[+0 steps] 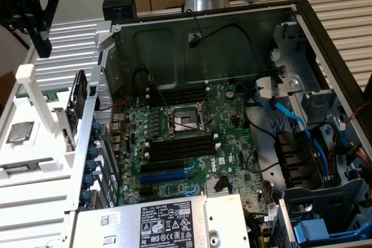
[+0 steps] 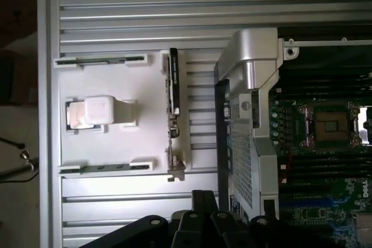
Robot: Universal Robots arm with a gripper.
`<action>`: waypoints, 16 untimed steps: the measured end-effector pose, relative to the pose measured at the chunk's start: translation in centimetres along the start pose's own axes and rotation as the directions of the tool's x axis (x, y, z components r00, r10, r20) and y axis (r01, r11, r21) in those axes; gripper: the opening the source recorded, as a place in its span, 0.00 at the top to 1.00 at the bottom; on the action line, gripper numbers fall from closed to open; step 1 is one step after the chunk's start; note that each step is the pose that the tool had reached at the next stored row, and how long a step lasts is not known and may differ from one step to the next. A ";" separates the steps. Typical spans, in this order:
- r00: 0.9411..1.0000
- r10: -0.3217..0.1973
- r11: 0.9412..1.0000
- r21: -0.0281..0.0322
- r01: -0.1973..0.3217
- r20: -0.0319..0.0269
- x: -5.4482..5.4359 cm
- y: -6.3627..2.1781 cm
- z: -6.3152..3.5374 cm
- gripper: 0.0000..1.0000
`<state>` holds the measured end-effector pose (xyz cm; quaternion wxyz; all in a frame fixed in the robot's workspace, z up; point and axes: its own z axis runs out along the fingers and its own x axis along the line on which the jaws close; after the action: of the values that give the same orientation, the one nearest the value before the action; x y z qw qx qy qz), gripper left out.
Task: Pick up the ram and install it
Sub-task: 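Reach for the ram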
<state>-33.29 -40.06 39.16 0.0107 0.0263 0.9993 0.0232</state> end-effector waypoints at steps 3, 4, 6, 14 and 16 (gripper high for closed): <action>1.000 -0.002 1.000 0.000 0.002 -0.003 1.4 -0.07 -0.03 0.90; 1.000 -0.002 1.000 0.000 0.002 -0.003 1.7 -0.08 -0.04 0.90; 1.000 -0.003 1.000 0.000 0.003 -0.003 2.2 -0.12 -0.05 0.90; 1.000 -0.004 1.000 0.000 0.004 -0.003 4.0 -0.21 -0.09 0.90; 1.000 -0.004 1.000 0.000 0.004 -0.003 4.1 -0.22 -0.09 0.90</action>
<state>-37.40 -40.07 39.15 0.0093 0.0245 0.9994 0.0232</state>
